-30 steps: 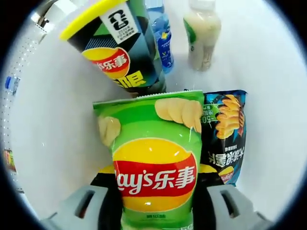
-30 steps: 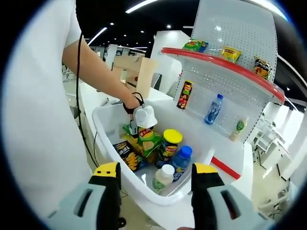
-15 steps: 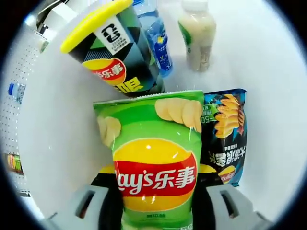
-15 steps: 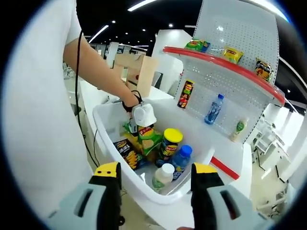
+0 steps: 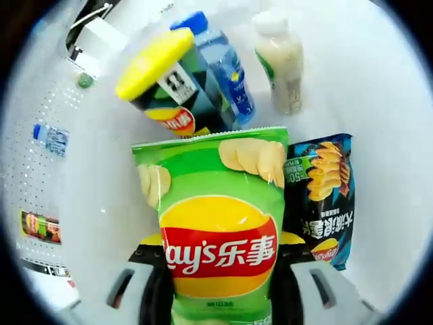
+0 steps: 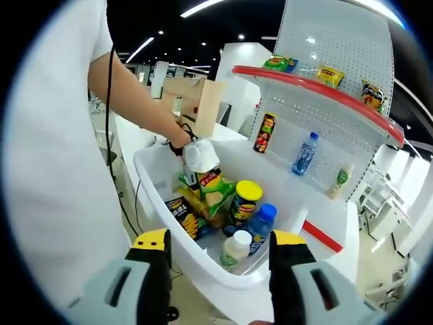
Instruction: Place the items from the shopping basket onto the snack and drink counter
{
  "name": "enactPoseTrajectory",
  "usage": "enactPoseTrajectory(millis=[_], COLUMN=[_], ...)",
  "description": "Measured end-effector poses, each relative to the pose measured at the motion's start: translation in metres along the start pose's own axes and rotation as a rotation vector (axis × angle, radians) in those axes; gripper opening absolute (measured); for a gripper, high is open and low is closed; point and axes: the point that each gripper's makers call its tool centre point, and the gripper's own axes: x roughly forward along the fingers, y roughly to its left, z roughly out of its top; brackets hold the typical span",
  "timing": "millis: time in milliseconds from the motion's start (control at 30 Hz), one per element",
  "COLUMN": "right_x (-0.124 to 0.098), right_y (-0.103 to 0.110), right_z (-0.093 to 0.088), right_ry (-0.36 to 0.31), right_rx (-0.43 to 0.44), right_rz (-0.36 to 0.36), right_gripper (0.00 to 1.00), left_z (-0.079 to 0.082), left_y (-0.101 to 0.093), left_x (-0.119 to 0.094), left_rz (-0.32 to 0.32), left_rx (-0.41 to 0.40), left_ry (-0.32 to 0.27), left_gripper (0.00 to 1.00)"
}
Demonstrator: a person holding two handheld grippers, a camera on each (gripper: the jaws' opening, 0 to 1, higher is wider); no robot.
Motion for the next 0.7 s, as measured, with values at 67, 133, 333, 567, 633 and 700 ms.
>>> enactPoseTrajectory(millis=[67, 133, 333, 567, 633, 700], right_x=[0.000, 0.001, 0.003, 0.010, 0.011, 0.012], right_y=[0.000, 0.001, 0.004, 0.013, 0.015, 0.017], right_z=[-0.001, -0.001, 0.001, 0.005, 0.006, 0.007], right_ry=[0.000, 0.000, -0.008, -0.013, -0.016, -0.020], right_rx=[0.001, -0.002, -0.012, -0.036, -0.041, -0.044], right_rz=[0.003, 0.009, 0.028, 0.069, 0.078, 0.087], right_gripper=[0.58, 0.58, 0.58, 0.58, 0.58, 0.58], left_z=[0.004, 0.008, 0.017, 0.035, 0.038, 0.039], left_y=[-0.001, -0.001, 0.004, 0.019, 0.024, 0.030], left_x=[-0.009, -0.015, -0.037, -0.068, -0.075, -0.084], left_rz=[0.022, 0.039, 0.118, 0.237, 0.262, 0.288], left_rx=[0.002, 0.001, -0.061, -0.281, -0.323, -0.373], left_ry=[-0.022, -0.036, -0.087, -0.189, -0.201, -0.214], left_gripper=[0.55, 0.55, 0.55, 0.55, 0.55, 0.55])
